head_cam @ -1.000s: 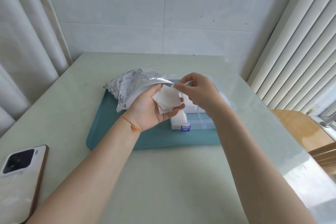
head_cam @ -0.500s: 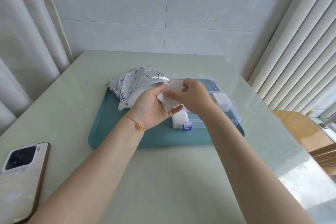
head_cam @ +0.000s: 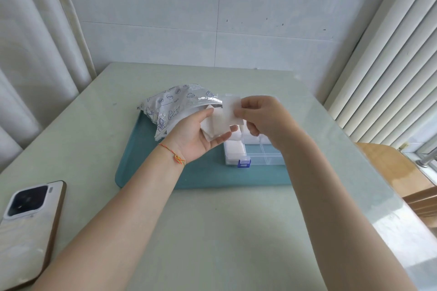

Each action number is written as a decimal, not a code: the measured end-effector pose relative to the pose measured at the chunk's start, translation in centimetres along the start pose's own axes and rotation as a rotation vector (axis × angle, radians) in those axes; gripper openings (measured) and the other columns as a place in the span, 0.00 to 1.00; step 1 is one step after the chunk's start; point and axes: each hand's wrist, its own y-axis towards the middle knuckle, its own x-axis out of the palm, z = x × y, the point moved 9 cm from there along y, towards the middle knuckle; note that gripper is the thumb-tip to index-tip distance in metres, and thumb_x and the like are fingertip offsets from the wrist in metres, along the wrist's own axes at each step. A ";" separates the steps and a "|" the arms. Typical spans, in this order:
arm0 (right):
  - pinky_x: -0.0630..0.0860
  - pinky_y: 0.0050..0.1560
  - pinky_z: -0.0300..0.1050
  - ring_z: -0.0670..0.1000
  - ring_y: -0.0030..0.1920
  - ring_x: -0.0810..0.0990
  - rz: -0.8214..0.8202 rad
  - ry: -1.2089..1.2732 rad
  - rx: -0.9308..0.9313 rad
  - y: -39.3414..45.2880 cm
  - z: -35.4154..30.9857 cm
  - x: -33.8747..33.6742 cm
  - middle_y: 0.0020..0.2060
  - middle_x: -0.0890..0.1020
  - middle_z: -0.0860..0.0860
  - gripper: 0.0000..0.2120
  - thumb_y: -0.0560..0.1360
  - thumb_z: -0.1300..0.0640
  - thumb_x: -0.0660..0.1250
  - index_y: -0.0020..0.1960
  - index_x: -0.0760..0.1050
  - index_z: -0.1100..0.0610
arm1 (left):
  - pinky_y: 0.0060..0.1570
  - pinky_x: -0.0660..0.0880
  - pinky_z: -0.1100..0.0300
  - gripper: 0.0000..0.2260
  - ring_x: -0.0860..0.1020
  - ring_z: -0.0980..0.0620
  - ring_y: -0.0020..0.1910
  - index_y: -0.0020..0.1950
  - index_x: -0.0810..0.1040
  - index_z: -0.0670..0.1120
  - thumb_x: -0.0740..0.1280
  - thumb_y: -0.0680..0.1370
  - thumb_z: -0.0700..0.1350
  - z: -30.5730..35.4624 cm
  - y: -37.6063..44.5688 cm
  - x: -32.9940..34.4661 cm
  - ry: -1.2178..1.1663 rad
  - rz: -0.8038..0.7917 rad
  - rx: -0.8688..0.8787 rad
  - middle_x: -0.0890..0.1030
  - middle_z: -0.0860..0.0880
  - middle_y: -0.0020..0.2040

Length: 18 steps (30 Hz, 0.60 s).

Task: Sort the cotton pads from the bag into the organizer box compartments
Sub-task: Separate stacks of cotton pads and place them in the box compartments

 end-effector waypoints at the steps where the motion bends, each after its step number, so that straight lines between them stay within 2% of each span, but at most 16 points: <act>1: 0.63 0.25 0.35 0.47 0.20 0.65 0.017 0.019 -0.008 0.0 -0.1 -0.5 0.19 0.72 0.47 0.05 0.76 0.61 0.69 0.41 0.78 0.57 | 0.46 0.82 0.54 0.12 0.80 0.35 0.58 0.63 0.75 0.41 0.59 0.83 0.44 0.1 0.0 -0.2 0.007 0.013 0.008 0.82 0.39 0.57; 4: 0.63 0.23 0.34 0.45 0.19 0.65 -0.006 0.042 0.006 0.0 0.2 -0.3 0.19 0.73 0.44 0.05 0.76 0.59 0.71 0.42 0.78 0.58 | 0.41 0.83 0.54 0.12 0.81 0.38 0.56 0.64 0.75 0.41 0.59 0.83 0.43 0.4 0.2 -0.6 0.062 0.064 0.040 0.81 0.40 0.57; 7: 0.63 0.25 0.36 0.47 0.23 0.65 -0.056 0.037 0.037 0.0 0.6 0.9 0.23 0.73 0.47 0.06 0.74 0.59 0.73 0.41 0.78 0.59 | 0.37 0.82 0.56 0.11 0.82 0.47 0.48 0.61 0.77 0.43 0.59 0.83 0.44 0.5 0.0 -0.6 0.128 0.089 0.045 0.82 0.44 0.52; 10: 0.64 0.25 0.37 0.48 0.24 0.65 -0.008 0.020 0.055 0.2 0.9 1.1 0.24 0.71 0.47 0.09 0.73 0.55 0.74 0.40 0.77 0.58 | 0.35 0.81 0.59 0.11 0.81 0.49 0.48 0.62 0.78 0.46 0.61 0.82 0.46 0.8 -0.2 -0.4 0.231 0.078 0.055 0.81 0.47 0.50; 14: 0.67 0.30 0.42 0.50 0.27 0.69 0.074 0.115 0.053 0.5 1.3 0.9 0.26 0.75 0.51 0.12 0.75 0.52 0.72 0.39 0.73 0.57 | 0.33 0.74 0.63 0.06 0.78 0.53 0.46 0.52 0.80 0.51 0.65 0.81 0.51 0.8 -0.3 -0.5 0.253 0.086 0.060 0.81 0.51 0.44; 18: 0.69 0.31 0.42 0.51 0.28 0.72 0.051 0.147 0.069 0.5 1.6 1.6 0.26 0.77 0.51 0.12 0.74 0.52 0.73 0.39 0.73 0.57 | 0.29 0.70 0.67 0.05 0.75 0.55 0.40 0.51 0.79 0.51 0.68 0.79 0.51 0.9 -0.1 -0.7 0.188 0.089 0.068 0.79 0.51 0.41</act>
